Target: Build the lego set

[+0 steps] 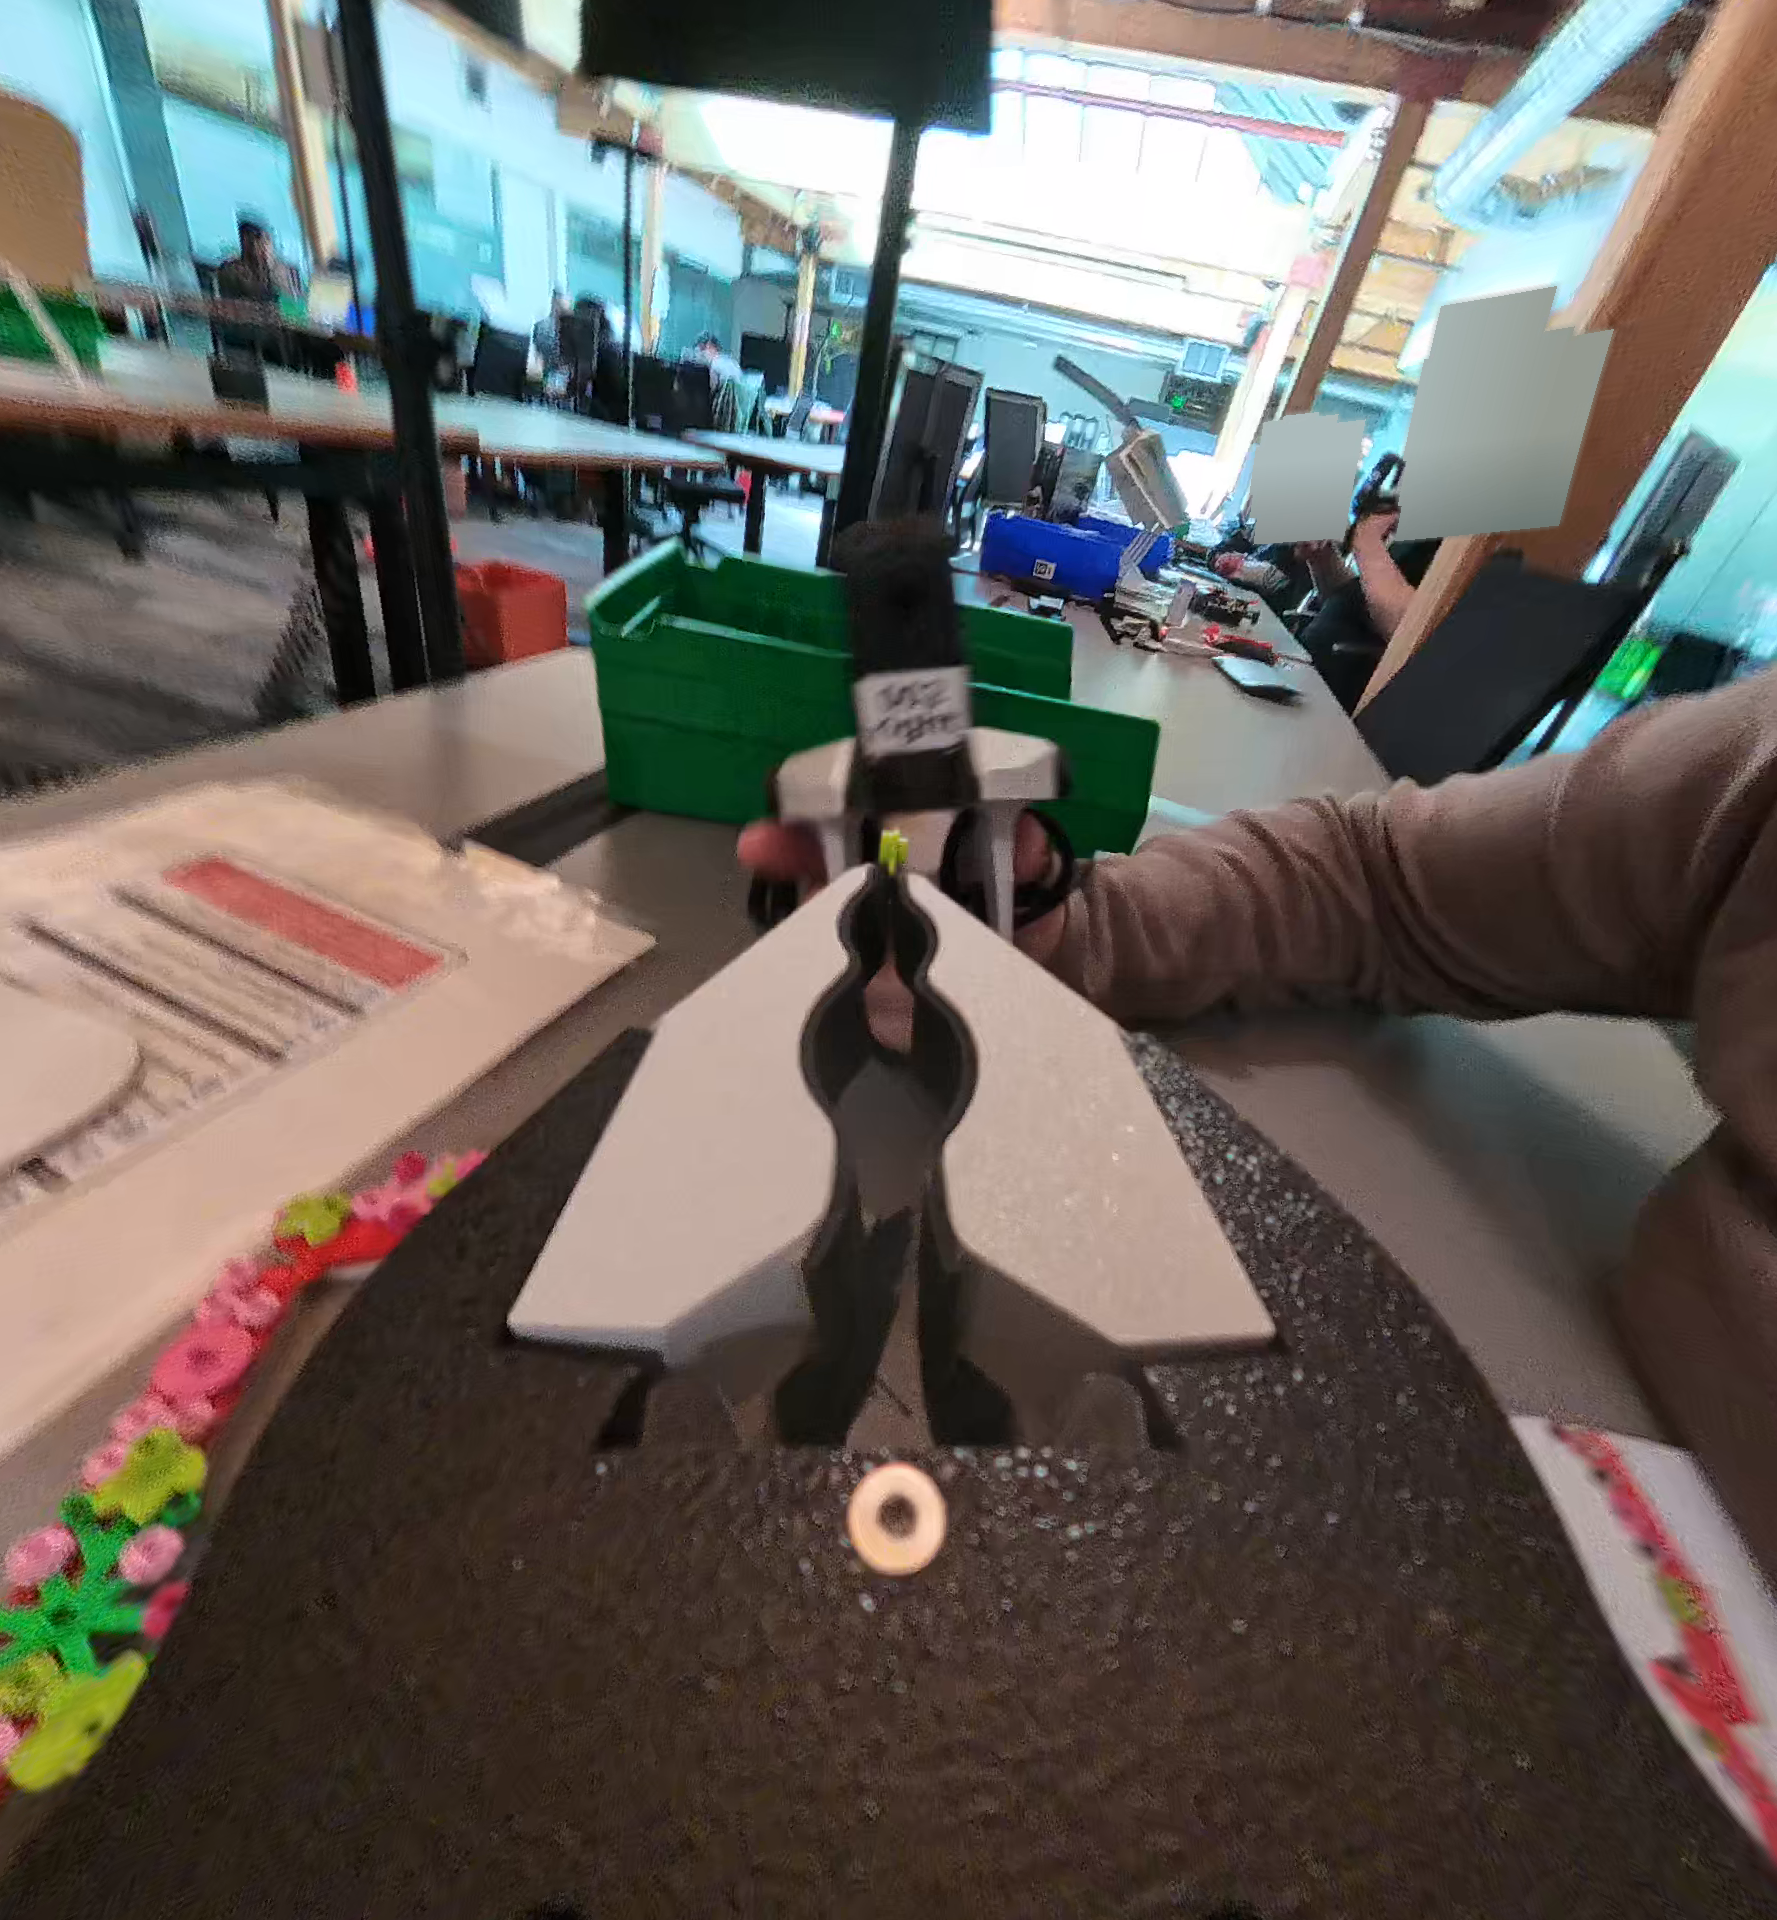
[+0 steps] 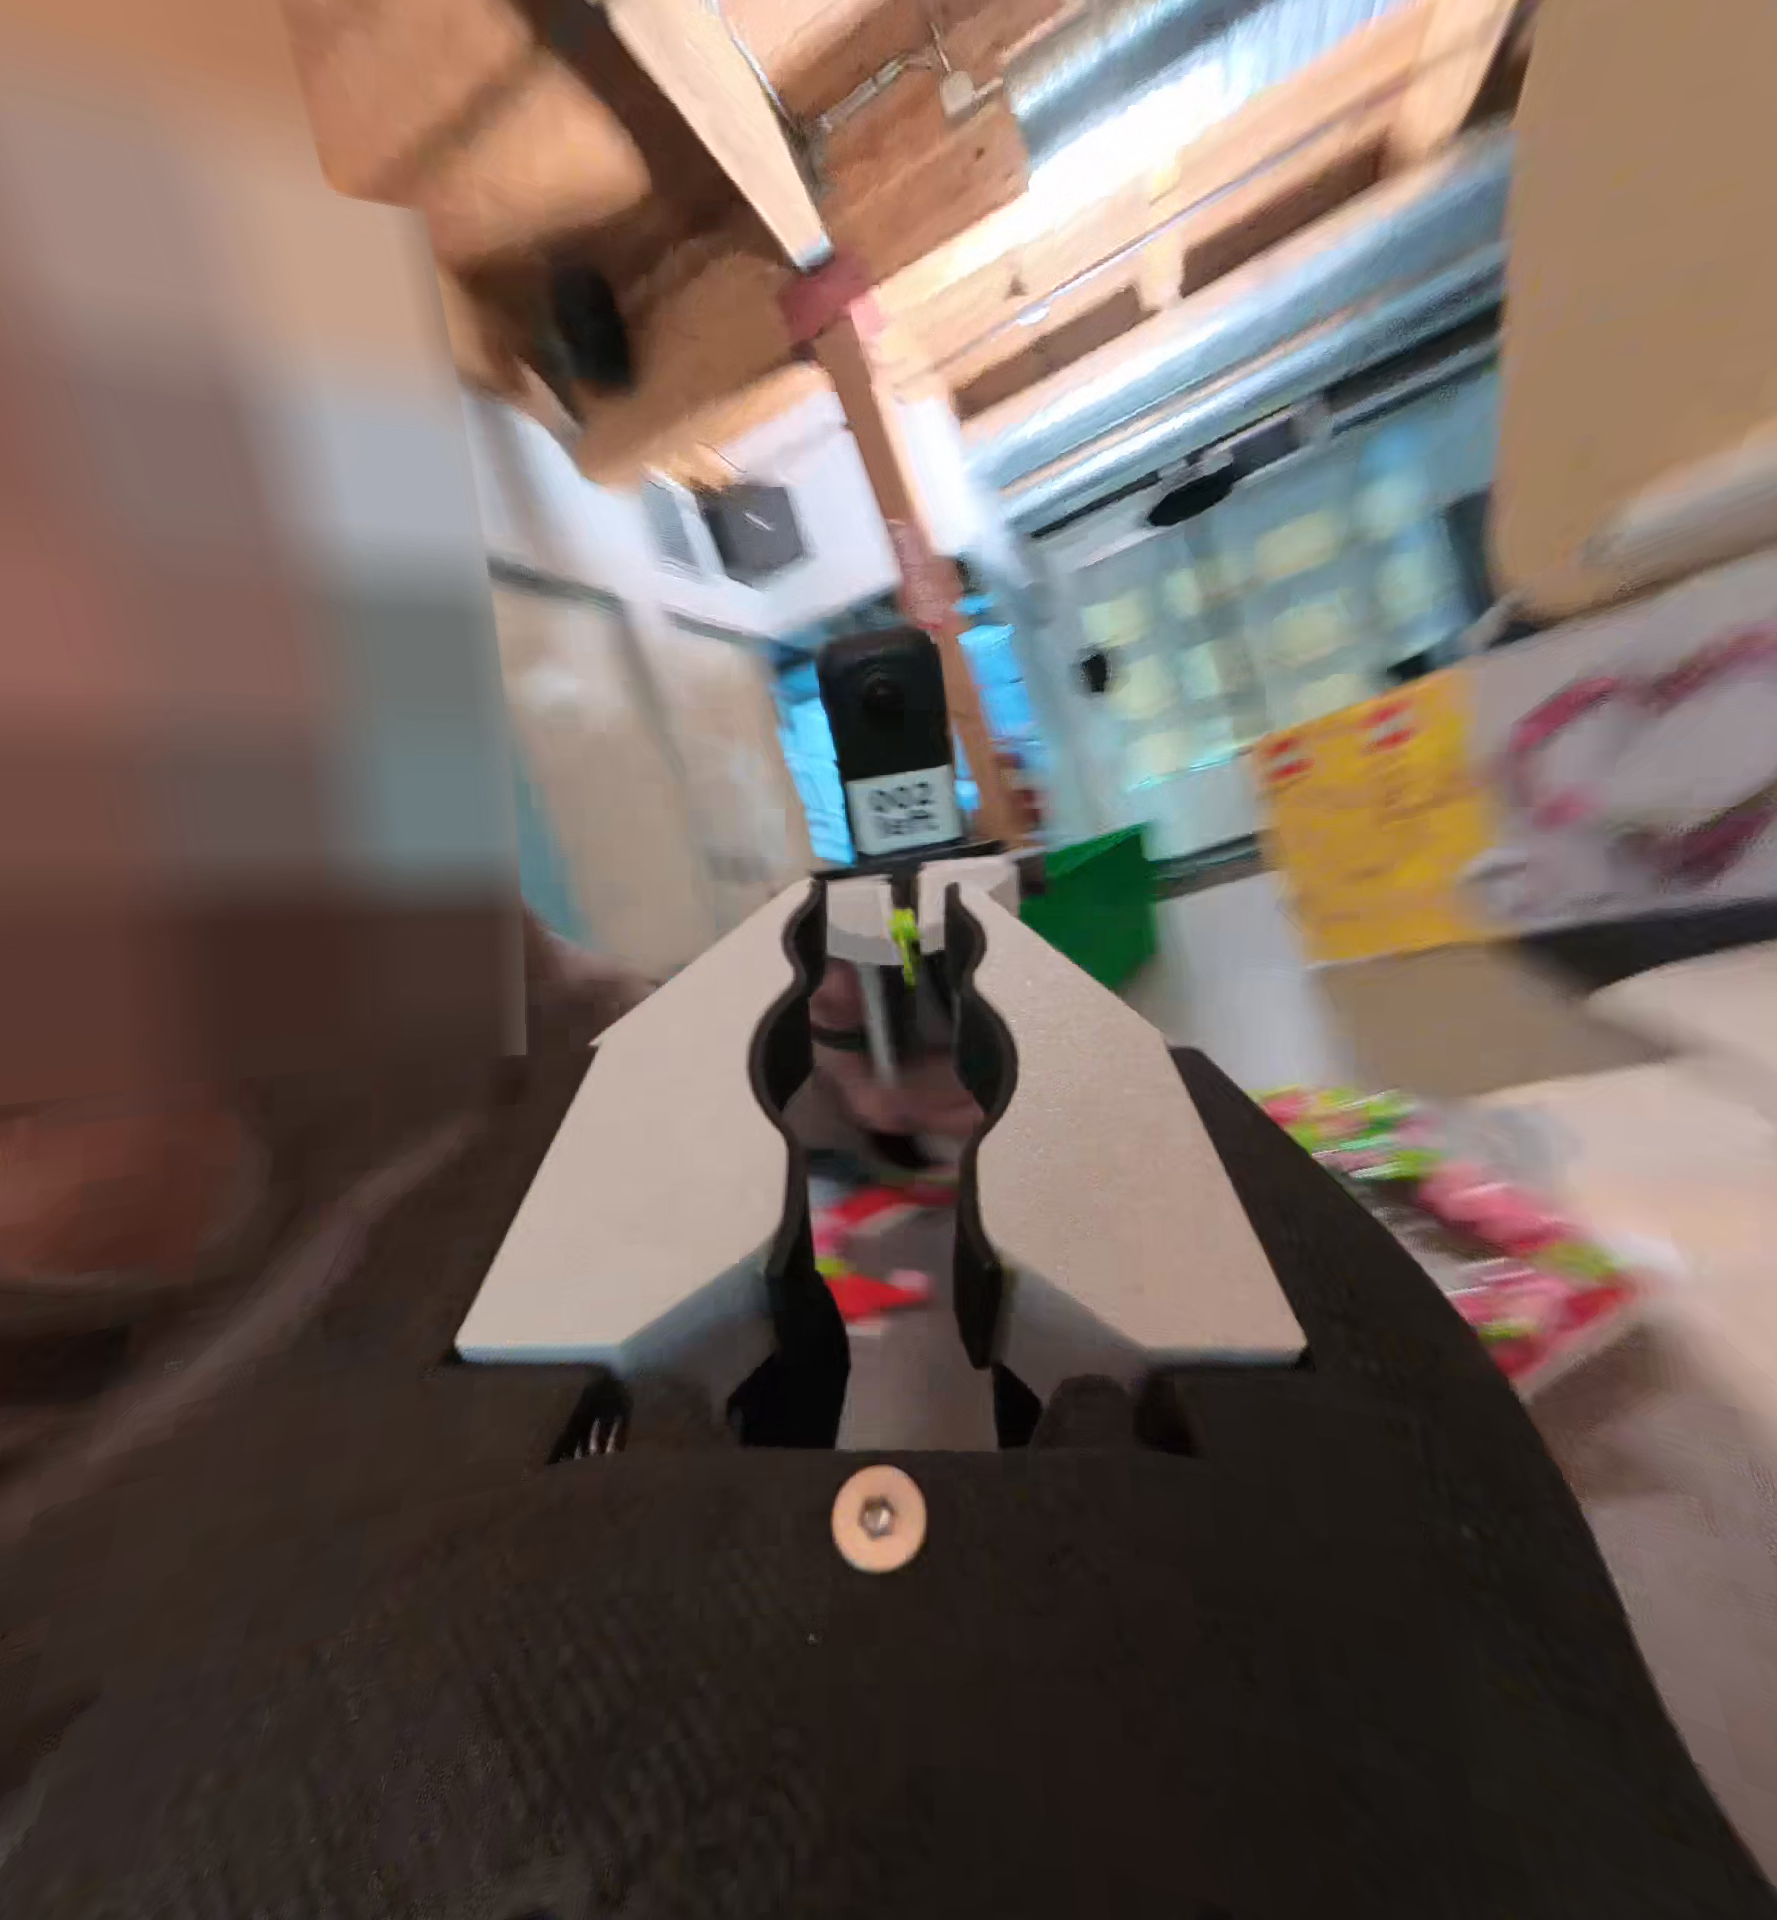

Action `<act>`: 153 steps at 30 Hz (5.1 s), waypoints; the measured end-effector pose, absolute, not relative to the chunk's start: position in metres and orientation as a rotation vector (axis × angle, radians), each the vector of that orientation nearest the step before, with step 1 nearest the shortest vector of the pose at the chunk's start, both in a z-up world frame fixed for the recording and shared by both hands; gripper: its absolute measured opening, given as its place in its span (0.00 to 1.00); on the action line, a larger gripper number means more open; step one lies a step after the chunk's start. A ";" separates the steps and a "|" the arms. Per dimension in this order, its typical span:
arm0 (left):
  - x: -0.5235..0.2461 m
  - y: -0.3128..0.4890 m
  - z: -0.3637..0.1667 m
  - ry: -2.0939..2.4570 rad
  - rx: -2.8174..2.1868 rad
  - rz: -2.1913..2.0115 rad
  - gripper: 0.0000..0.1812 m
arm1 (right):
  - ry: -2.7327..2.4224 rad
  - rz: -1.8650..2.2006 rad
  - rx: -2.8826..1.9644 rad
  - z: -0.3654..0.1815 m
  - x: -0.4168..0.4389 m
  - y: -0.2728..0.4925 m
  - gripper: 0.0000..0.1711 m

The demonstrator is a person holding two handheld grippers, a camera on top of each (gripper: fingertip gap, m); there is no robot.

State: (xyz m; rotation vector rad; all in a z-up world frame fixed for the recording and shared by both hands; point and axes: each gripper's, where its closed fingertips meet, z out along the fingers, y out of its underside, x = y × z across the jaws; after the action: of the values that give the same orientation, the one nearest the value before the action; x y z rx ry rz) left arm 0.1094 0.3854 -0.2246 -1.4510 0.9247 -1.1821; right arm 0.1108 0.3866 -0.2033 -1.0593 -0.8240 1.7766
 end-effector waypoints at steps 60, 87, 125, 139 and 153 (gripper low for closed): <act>0.065 0.423 -0.351 1.405 -1.967 -0.478 0.18 | -1.701 -0.147 -0.814 -0.329 0.074 0.409 0.00; 0.078 0.420 -0.342 1.307 -1.838 -0.595 0.08 | -1.679 -0.218 -0.745 -0.328 0.075 0.413 0.00; 0.076 0.420 -0.341 1.325 -1.830 -0.641 0.08 | -1.661 -0.093 -0.843 -0.327 0.076 0.418 0.09; 0.076 0.419 -0.341 1.333 -1.831 -0.647 0.09 | -1.645 -0.055 -0.865 -0.325 0.076 0.417 0.09; 0.076 0.418 -0.342 1.348 -1.826 -0.631 0.08 | -1.622 -0.041 -0.876 -0.322 0.076 0.418 0.08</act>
State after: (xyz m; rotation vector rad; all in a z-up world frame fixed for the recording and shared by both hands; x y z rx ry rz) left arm 0.0765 0.4184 -0.3424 -1.8255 1.3482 -0.6310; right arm 0.0762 0.4183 -0.3218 -0.8763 -1.6218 -0.0407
